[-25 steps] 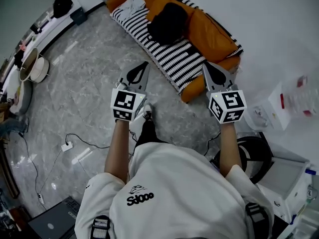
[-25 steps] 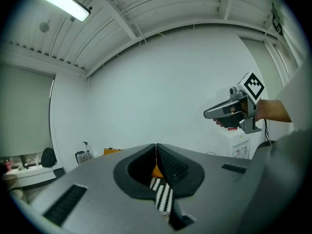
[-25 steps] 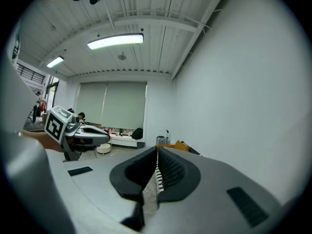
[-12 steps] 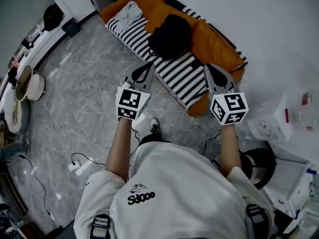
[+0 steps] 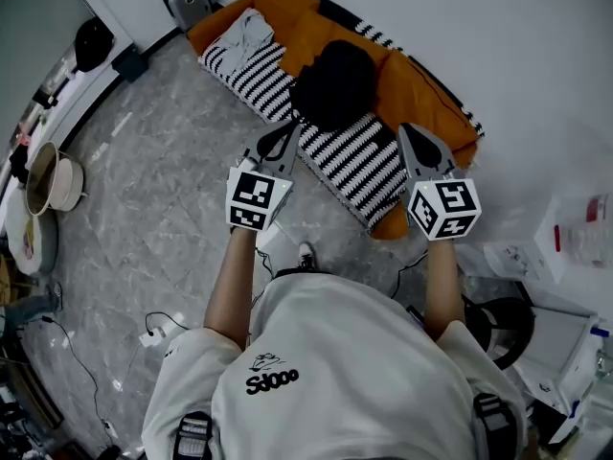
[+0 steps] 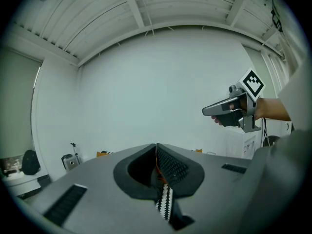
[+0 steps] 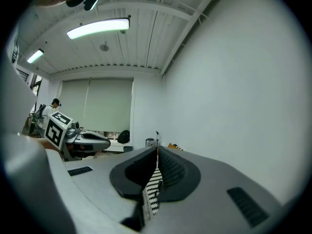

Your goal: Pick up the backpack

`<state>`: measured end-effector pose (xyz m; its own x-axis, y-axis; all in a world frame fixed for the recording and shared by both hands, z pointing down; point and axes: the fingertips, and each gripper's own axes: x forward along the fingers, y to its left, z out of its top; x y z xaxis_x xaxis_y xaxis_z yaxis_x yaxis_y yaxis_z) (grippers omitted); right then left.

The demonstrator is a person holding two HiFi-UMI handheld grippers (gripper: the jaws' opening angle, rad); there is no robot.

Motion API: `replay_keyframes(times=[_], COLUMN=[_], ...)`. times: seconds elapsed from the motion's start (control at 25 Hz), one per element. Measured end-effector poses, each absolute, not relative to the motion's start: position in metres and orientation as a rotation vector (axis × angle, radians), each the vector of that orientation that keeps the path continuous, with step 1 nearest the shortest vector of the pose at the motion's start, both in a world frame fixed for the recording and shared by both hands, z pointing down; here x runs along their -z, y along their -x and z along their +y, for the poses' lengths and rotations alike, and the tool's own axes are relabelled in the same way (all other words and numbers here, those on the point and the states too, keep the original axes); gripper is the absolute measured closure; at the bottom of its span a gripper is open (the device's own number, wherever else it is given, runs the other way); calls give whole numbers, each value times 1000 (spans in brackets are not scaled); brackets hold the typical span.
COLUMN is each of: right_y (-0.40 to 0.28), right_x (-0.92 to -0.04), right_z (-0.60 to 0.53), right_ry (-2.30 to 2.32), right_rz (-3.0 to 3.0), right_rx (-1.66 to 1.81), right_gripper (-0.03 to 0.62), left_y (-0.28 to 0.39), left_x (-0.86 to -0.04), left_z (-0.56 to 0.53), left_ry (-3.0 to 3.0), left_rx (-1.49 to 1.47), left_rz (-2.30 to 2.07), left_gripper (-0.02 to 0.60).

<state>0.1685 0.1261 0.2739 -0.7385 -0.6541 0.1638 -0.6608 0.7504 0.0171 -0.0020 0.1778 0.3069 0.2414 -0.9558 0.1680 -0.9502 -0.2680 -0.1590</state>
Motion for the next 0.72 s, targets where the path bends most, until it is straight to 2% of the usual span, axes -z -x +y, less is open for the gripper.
replay_keyframes(times=[0.72], right_y=[-84], right_x=[-299], right_z=[40], right_ry=[-1060], right_rz=[-2743], right_rx=[-122], right_gripper=[559], left_y=[80], left_x=[-340], left_z=[87], left_ry=[2555], left_rx=[383], left_rz=[1839], left_gripper=[558])
